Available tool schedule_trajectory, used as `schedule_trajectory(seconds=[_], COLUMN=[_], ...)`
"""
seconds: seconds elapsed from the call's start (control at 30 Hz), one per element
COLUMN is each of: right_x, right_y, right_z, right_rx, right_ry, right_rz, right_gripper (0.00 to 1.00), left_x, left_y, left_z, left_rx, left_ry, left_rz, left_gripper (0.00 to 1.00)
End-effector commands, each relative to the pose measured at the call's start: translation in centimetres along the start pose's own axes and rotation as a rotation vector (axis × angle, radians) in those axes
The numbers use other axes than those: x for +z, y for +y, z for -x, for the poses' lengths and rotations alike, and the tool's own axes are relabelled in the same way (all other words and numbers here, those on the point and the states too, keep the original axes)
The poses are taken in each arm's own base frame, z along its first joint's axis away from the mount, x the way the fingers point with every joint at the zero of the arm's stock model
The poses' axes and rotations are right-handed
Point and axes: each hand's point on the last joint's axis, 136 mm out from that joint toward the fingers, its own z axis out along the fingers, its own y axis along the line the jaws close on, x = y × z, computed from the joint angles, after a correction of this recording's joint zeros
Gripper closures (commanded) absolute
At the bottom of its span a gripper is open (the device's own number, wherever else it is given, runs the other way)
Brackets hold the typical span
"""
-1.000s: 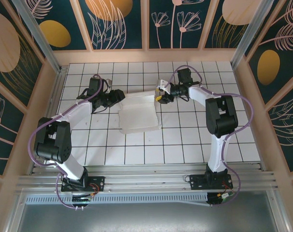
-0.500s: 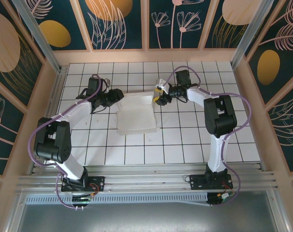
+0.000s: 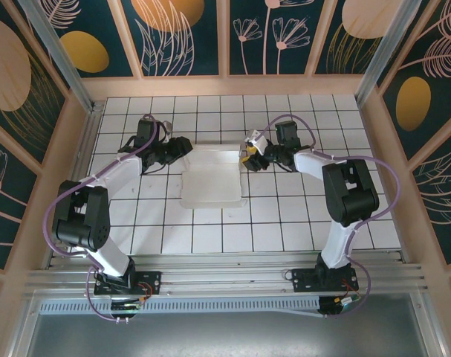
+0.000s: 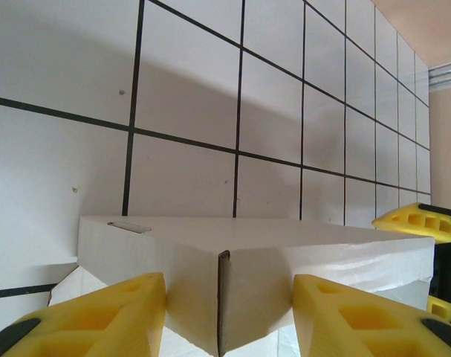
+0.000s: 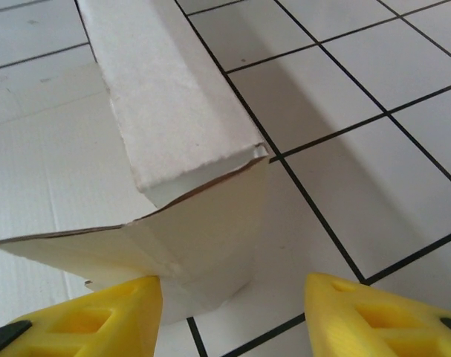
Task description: Fold the paper box
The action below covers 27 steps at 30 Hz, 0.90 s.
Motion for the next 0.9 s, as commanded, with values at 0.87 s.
schedule_trajectory(seconds=[0.87], right_x=[-3.8], right_y=[3.4], right_z=[0.4], right_rx=[0.065], right_ry=[-0.085], right_rz=[-0.065], right_gripper=[0.58], left_x=[0.1], left_y=[-0.1], left_z=[-0.5], left_rx=[-0.015], left_ry=[0.008], left_rz=[-0.009], left_gripper=[0.53])
